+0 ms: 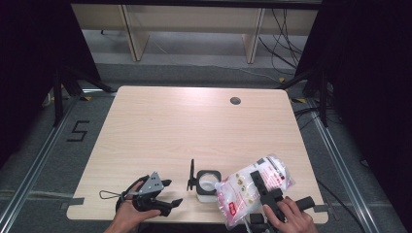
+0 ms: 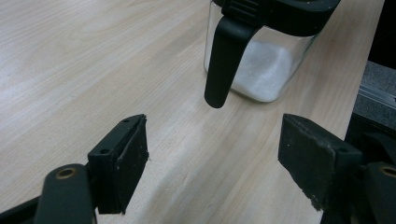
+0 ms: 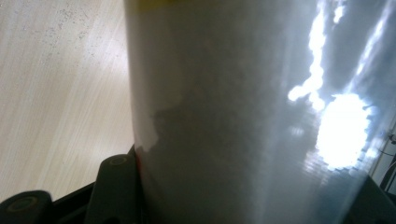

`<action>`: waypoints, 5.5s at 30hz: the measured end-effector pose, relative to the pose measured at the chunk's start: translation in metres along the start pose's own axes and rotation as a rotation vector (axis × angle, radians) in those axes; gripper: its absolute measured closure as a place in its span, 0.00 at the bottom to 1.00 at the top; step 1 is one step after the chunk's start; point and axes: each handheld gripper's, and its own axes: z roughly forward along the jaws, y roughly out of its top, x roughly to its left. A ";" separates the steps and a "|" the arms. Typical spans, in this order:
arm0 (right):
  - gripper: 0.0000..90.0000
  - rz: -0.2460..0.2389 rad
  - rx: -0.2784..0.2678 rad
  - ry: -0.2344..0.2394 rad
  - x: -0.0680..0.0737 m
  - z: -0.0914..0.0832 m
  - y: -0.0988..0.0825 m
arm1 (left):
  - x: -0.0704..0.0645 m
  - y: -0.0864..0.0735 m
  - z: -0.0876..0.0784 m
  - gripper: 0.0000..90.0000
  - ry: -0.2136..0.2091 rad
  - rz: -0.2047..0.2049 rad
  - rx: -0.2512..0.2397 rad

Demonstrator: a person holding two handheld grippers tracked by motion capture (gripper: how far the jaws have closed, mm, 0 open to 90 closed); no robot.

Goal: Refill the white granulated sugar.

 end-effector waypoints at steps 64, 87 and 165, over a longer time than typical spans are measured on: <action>0.53 0.087 0.000 -0.021 0.005 -0.003 -0.004 | 0.000 0.001 0.007 0.26 -0.026 -0.024 0.002; 0.53 0.082 -0.001 -0.031 0.004 -0.002 -0.004 | 0.002 0.000 0.008 0.26 -0.030 -0.005 0.000; 0.54 0.039 -0.008 -0.007 0.003 0.001 -0.001 | 0.001 0.001 0.005 0.27 -0.016 0.013 0.018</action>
